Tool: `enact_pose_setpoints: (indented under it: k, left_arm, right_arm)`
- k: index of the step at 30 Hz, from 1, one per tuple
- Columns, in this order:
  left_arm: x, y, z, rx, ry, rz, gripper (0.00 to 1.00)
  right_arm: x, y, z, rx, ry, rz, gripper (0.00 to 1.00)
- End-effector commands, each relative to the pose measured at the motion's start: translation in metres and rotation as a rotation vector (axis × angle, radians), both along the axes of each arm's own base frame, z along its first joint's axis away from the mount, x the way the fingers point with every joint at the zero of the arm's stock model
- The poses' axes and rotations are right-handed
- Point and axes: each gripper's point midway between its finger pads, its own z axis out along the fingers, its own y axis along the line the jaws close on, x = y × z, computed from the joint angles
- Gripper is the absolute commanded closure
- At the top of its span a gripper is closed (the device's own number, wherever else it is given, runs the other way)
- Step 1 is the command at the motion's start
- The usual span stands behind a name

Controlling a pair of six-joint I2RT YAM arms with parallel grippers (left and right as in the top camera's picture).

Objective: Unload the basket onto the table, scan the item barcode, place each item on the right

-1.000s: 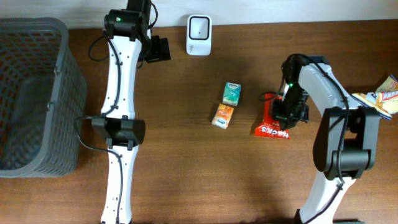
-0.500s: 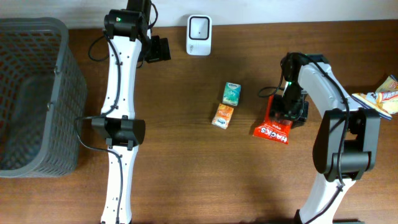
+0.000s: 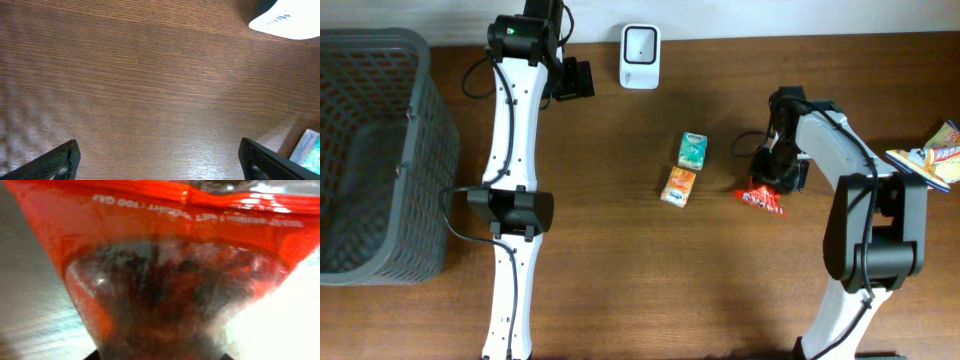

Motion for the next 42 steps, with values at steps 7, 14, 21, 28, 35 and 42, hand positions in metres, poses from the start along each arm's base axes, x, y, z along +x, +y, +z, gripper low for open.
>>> enact_pose_setpoints:
  k: [7, 14, 21, 28, 35, 42]
  left_arm:
    - [0.000, 0.000, 0.003, 0.007, -0.008, -0.006, 0.01]
    - [0.000, 0.000, 0.003, 0.007, -0.008, -0.006, 0.01]
    - [0.000, 0.000, 0.003, 0.007, -0.008, -0.006, 0.01]
    - [0.000, 0.000, 0.003, 0.007, -0.008, -0.006, 0.01]
    - [0.000, 0.000, 0.003, 0.007, -0.008, -0.006, 0.01]
    - [0.000, 0.000, 0.003, 0.007, -0.008, -0.006, 0.01]
  right_arm:
    - [0.096, 0.086, 0.042, 0.096, -0.392, 0.190, 0.82]
    - [0.182, 0.180, 0.141, 0.207, -0.917, 0.294, 0.87]
    - [0.227, 0.199, 0.230, 0.284, -1.215, 0.177, 0.96]
    - [0.266, 0.233, 0.172, 0.285, -1.097, 0.209, 0.95]
    - [0.245, 0.267, 0.124, 0.211, -0.999, 0.363, 0.95]
    - [0.250, 0.235, 0.113, 0.088, -0.959, 0.332, 0.94]
